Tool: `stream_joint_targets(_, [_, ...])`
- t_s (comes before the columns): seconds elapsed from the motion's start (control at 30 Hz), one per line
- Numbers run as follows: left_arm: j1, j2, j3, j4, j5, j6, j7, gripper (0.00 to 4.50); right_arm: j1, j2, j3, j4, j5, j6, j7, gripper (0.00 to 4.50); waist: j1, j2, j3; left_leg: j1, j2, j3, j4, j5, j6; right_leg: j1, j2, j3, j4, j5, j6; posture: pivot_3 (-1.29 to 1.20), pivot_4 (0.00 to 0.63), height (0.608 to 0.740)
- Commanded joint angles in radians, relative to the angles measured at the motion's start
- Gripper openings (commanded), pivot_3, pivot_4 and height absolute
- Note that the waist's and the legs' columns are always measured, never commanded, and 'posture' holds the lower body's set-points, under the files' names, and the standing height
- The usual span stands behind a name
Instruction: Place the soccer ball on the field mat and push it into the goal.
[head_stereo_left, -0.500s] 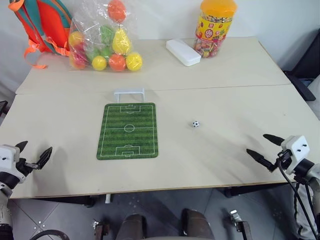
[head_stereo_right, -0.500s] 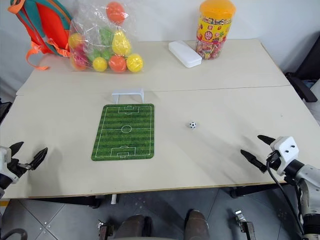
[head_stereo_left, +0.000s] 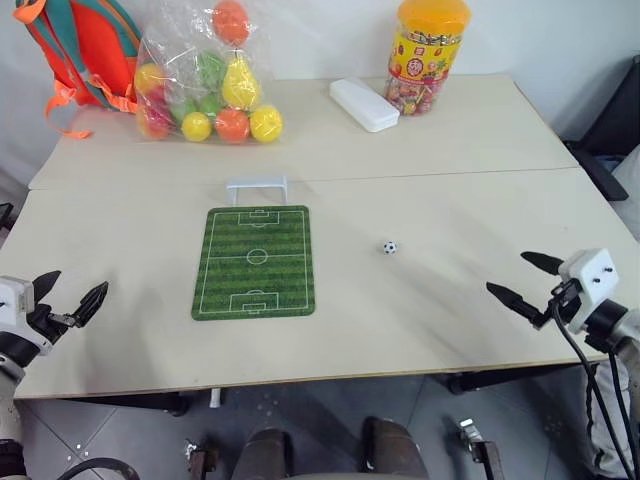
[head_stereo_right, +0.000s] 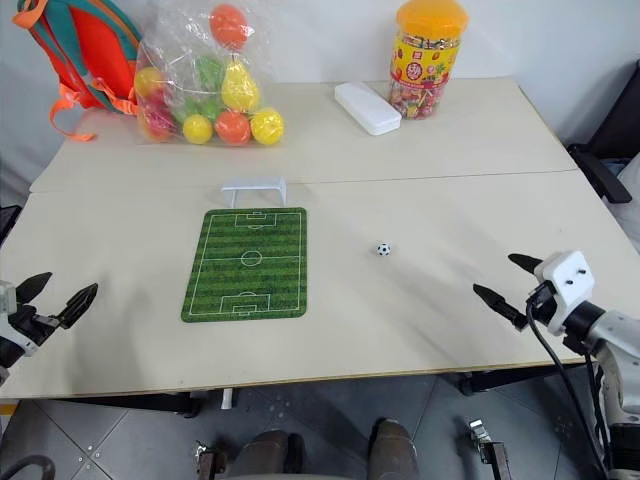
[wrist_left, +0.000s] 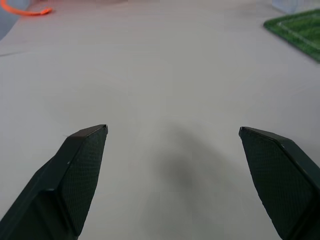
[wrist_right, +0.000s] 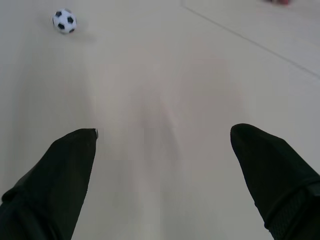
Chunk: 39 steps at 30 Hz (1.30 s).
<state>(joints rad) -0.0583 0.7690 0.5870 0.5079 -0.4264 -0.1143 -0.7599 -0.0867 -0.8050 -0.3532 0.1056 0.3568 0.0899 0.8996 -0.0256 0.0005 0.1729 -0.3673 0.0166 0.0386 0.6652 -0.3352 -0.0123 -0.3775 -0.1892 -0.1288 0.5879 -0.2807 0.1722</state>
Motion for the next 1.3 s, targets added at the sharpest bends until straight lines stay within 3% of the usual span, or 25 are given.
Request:
stream_joint_targets(0.03, [-0.02, 0.042, 0.017, -0.019, -0.02, -0.051, -0.077, 4.5, -0.065, -0.025, 0.035, -0.125, 0.028, 0.142, -0.034, 4.47, -0.002, 0.0, 0.0, 0.0, 0.0, 0.0, 0.0, 0.0, 0.0, 0.0, 0.0, 0.0, 0.0, 0.0, 0.0, 0.0, 0.15, 0.74])
stream_joint_targets(0.2, [-0.068, 0.028, -0.031, -0.04, -0.103, -0.071, -0.334, 4.5, -0.262, 0.026, 0.203, -0.114, 0.001, 0.238, -0.007, 4.47, -0.002, 0.0, 0.0, 0.0, 0.0, 0.0, 0.001, 0.0, 0.0, -0.001, 0.0, 0.0, 0.001, 0.0, 0.0, 0.0, 0.15, 0.74])
stream_joint_targets(0.33, [-0.085, 0.015, -0.075, -0.056, -0.185, -0.051, -0.595, 4.5, -0.408, 0.088, 0.321, -0.017, -0.036, 0.231, 0.041, 4.47, -0.002, 0.0, 0.0, -0.001, 0.0, 0.0, 0.001, 0.0, 0.0, -0.002, 0.001, 0.0, 0.001, 0.0, 0.0, 0.0, 0.15, 0.74])
stream_joint_targets(0.5, [-0.035, 0.039, -0.138, -0.06, -0.166, -0.093, -0.811, 4.5, -0.55, 0.165, 0.445, 0.169, -0.118, 0.143, 0.108, 4.47, -0.005, 0.0, 0.0, -0.002, 0.0, 0.001, 0.001, 0.0, 0.0, -0.002, 0.001, -0.001, 0.001, 0.0, 0.0, 0.0, 0.15, 0.74])
stream_joint_targets(1.0, [0.149, 0.035, -0.08, -0.112, -0.208, -0.158, -0.79, 4.5, -0.705, 0.3, 0.5, 0.596, -0.261, -0.066, 0.125, 4.47, -0.011, 0.0, 0.001, -0.002, 0.001, 0.001, 0.001, 0.0, 0.0, -0.003, 0.001, 0.0, 0.002, 0.0, 0.0, 0.0, 0.15, 0.74])
stream_joint_targets(1.1, [0.159, 0.03, -0.071, -0.12, -0.214, -0.158, -0.779, 4.5, -0.72, 0.307, 0.495, 0.643, -0.274, -0.082, 0.115, 3.9, -0.013, 0.0, 0.001, -0.002, 0.001, 0.001, 0.002, 0.0, 0.0, -0.003, 0.001, 0.0, 0.002, 0.0, -0.001, 0.0, 0.15, 0.74])
stream_joint_targets(1.3, [0.156, 0.028, -0.052, -0.112, -0.224, -0.153, -0.767, 4.5, -0.733, 0.309, 0.483, 0.654, -0.266, -0.077, 0.126, 1.91, -0.01, 0.0, 0.001, -0.001, 0.001, 0.001, 0.003, 0.0, 0.0, -0.002, 0.001, 0.0, 0.003, 0.001, -0.001, 0.0, 0.15, 0.74])
